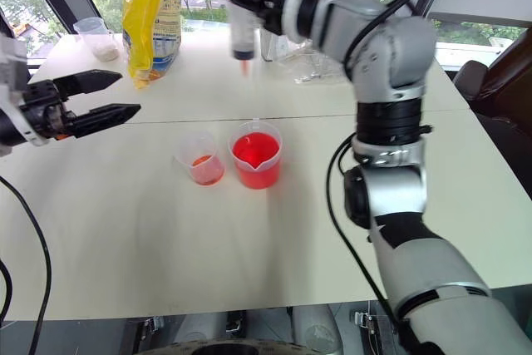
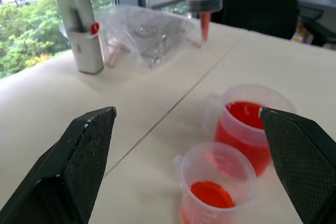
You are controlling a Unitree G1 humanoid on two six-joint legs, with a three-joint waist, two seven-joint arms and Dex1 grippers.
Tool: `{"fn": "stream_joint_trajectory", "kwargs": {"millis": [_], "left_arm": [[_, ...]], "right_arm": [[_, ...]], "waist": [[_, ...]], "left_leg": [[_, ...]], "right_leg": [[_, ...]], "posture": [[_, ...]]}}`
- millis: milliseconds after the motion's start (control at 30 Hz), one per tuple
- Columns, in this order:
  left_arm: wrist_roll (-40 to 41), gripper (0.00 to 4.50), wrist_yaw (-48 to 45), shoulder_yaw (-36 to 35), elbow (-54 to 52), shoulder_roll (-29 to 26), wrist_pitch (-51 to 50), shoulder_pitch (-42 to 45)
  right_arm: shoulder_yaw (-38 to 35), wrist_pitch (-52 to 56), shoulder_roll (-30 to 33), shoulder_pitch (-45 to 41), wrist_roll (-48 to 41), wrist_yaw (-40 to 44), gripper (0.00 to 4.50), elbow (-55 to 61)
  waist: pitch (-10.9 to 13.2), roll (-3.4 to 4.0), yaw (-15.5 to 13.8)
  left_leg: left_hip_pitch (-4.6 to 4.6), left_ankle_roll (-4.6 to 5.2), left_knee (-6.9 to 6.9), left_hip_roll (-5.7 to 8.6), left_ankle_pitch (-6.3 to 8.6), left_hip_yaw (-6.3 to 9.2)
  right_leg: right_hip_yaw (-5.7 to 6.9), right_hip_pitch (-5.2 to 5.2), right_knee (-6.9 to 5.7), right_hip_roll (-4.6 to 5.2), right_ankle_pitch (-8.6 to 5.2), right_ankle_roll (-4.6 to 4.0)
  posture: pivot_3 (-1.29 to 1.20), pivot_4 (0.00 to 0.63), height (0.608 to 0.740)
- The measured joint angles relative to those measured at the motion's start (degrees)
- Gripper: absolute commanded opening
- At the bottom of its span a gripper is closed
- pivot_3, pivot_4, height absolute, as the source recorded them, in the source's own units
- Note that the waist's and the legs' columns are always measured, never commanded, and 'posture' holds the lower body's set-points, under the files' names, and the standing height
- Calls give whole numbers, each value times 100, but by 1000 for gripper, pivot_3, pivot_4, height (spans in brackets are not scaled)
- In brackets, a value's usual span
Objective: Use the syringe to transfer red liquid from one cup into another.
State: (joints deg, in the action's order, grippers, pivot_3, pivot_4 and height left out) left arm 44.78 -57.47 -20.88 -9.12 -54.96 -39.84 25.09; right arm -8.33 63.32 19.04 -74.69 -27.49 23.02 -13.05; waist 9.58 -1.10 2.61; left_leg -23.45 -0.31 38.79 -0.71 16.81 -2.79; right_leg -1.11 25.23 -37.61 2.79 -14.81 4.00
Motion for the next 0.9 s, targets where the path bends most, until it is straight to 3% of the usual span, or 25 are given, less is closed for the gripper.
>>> {"fn": "stream_joint_trajectory", "kwargs": {"millis": [167, 267, 533, 800, 833, 900], "left_arm": [[-56, 4491, -15, 314, -221, 300, 146, -90], [-56, 4491, 11, 462, -302, 420, 151, -94], [-60, 4491, 11, 660, -573, 449, 166, -153], [92, 4491, 54, 675, -798, 484, 11, -97], [97, 4500, 61, 685, -857, 500, 3, -61], [146, 4500, 63, 718, -985, 501, -45, -54]], "right_arm": [[684, 1490, 1192, 176, 435, 4, 1461, -793], [988, 2219, 1433, 416, 457, 134, 1461, -937], [1458, 2879, 1629, 1086, -138, 59, 1461, -1085], [1190, 2880, 1459, 1598, -368, -618, 1461, -833], [1155, 2880, 1449, 1626, -400, -683, 2511, -792], [1098, 2881, 1412, 1732, -492, -815, 3426, -715]], "waist": [[0, 1, -6], [1, 3, 33], [1, 3, 2], [-2, -4, -27], [-2, -4, -27], [-3, -4, -23]], "left_leg": [[-2, -3, -58, 3, -3, -8], [-9, -3, -82, 2, -3, -19], [-6, 4, -60, -4, -6, -21], [-4, 11, -54, 0, -10, -18], [-4, 11, -54, 0, -10, -18], [-3, 11, -54, 0, -10, -18]], "right_leg": [[-1, 10, 43, 2, 2, 2], [-4, 31, 42, -3, 2, 3], [-1, 18, 36, -20, 6, 11], [2, 6, 38, -25, 11, 20], [2, 5, 39, -25, 12, 21], [2, 4, 38, -27, 12, 21]], "posture": [[0, 150, 740], [0, 150, 740], [0, 150, 740], [0, 150, 740], [0, 150, 740], [0, 150, 740]]}}
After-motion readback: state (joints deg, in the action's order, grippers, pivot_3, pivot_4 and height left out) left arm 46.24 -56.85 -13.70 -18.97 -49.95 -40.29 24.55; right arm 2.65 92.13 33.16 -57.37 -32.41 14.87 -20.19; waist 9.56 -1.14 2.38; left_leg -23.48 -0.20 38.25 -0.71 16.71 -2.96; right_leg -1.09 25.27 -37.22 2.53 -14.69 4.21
